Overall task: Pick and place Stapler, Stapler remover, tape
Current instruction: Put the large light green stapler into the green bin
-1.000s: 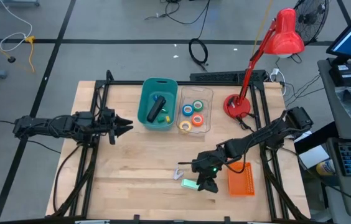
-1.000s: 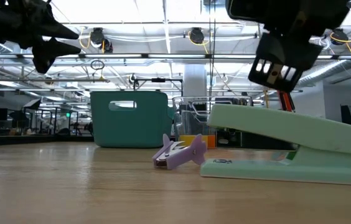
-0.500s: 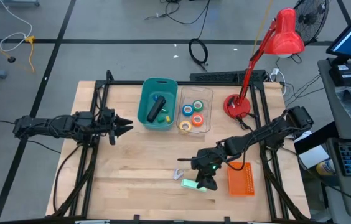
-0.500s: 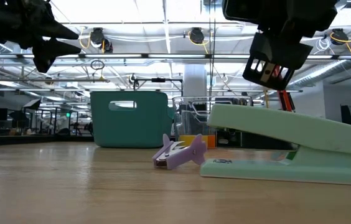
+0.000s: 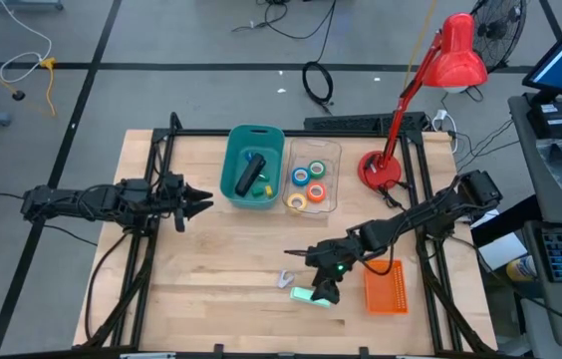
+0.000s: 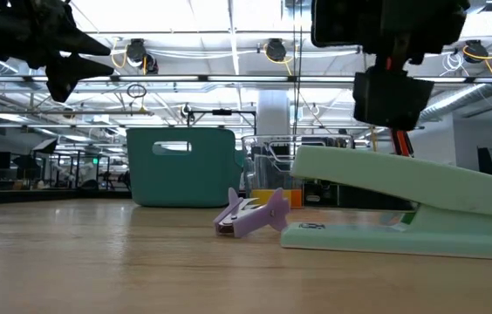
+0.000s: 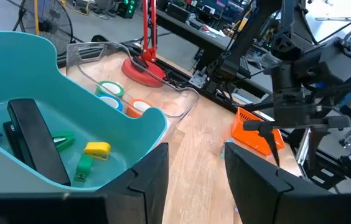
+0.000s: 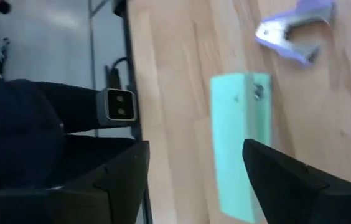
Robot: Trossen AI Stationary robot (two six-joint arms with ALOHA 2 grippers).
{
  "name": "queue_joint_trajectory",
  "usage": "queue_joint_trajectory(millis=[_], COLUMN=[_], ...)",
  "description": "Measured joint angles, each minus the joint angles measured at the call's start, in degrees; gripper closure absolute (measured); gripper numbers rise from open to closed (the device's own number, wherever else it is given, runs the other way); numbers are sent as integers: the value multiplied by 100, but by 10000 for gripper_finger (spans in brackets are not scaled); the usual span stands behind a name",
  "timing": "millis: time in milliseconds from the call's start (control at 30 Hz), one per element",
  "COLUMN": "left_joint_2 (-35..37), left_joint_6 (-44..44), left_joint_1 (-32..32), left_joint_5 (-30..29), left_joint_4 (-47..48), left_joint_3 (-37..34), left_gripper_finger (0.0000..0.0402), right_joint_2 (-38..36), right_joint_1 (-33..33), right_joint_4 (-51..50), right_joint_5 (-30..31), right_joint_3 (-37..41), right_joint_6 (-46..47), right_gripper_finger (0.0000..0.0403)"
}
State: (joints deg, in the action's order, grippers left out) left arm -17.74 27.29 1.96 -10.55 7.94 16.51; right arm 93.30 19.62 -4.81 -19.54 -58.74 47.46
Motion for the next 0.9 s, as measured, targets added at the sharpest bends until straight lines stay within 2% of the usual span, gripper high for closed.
queue_joint_trajectory(millis=[200,300,400,500,900], left_joint_2=[0,0,0,0,0], left_joint_6=[24,24,14,2,139], left_joint_1=[0,0,0,0,0], left_joint_5=[-1,-2,-4,-8,-59], left_joint_4=[-2,-2,-2,-4,-4], left_joint_3=[0,0,0,0,0], left_gripper_finger=[245,245,245,245,245], right_joint_2=[-59,-66,-45,36,757], right_joint_1=[87,328,555,595,689], right_joint_4=[57,-874,-2258,-3002,-2764], right_joint_5=[21,313,1126,1667,1485], right_joint_3=[-18,-417,-999,-1296,-1298], right_joint_6=[-259,-313,-522,-532,-621], right_gripper_finger=[146,148,147,145,148])
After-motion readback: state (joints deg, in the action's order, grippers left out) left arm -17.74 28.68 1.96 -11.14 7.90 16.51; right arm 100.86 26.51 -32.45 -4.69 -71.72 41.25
